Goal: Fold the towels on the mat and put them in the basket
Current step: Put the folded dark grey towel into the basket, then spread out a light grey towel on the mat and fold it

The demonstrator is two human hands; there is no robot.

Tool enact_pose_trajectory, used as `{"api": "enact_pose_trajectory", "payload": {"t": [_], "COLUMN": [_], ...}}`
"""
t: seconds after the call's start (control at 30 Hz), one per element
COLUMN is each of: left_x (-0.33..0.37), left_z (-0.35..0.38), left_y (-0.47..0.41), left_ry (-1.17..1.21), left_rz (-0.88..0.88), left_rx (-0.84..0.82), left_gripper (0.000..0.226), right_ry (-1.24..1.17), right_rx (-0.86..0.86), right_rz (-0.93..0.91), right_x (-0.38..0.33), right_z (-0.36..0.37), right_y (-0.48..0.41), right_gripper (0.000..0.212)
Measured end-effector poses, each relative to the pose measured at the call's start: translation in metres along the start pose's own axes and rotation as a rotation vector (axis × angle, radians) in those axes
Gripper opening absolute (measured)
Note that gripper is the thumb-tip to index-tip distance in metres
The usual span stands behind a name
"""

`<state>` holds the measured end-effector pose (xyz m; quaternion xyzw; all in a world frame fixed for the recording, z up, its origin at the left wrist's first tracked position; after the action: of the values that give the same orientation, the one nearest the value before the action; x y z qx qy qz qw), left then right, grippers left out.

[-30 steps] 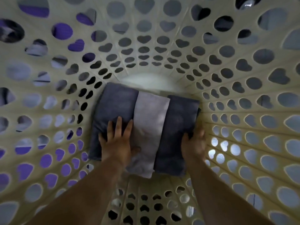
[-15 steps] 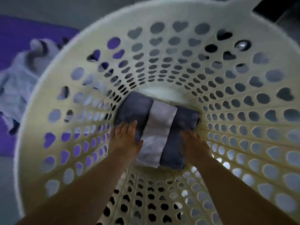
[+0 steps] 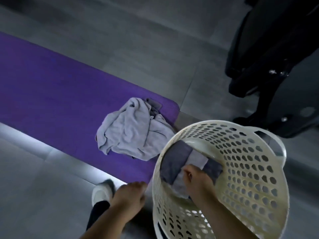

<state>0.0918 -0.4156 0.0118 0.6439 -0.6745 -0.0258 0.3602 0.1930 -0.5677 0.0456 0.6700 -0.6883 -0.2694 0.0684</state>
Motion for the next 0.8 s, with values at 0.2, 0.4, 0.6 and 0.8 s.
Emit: {"api": "enact_pose_trajectory", "payload": {"t": [0.2,0.4,0.6,0.8], "left_x": [-0.089,-0.235,-0.32,-0.316], "left_z": [0.011,-0.023,-0.001,-0.014], "left_y": [0.032,0.048,0.02,0.052], "left_ry": [0.289,0.306,0.221,0.362], "left_rz": [-0.08,-0.203,-0.354,-0.394], "left_rx": [0.077,0.421,0.429,0.387], "left_gripper": [0.035,0.024,0.045,0.029], "right_ry": [-0.192,0.085,0.599,-0.062], "right_rx": [0.021,-0.084,-0.014,-0.138], "right_rz": [0.087,-0.037,-0.026,0.311], "right_x": [-0.1,-0.188,-0.187,-0.188], "right_z": [0.055,0.186,0.273,0.204], "right_y": [-0.019,-0.077,-0.146,-0.149], "right_gripper": [0.01,0.036,0.06,0.028]}}
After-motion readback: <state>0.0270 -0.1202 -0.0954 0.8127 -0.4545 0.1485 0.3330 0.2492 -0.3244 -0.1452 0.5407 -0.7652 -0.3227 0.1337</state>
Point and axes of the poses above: each hand's wrist, its own y-axis away from the middle knuckle, its own z-axis out of the palm, x = y × z, the point moved 7 cm from there along -y, towards the middle knuckle, and after that the axes turned 14 degrees about z, right-handed, at the moved point
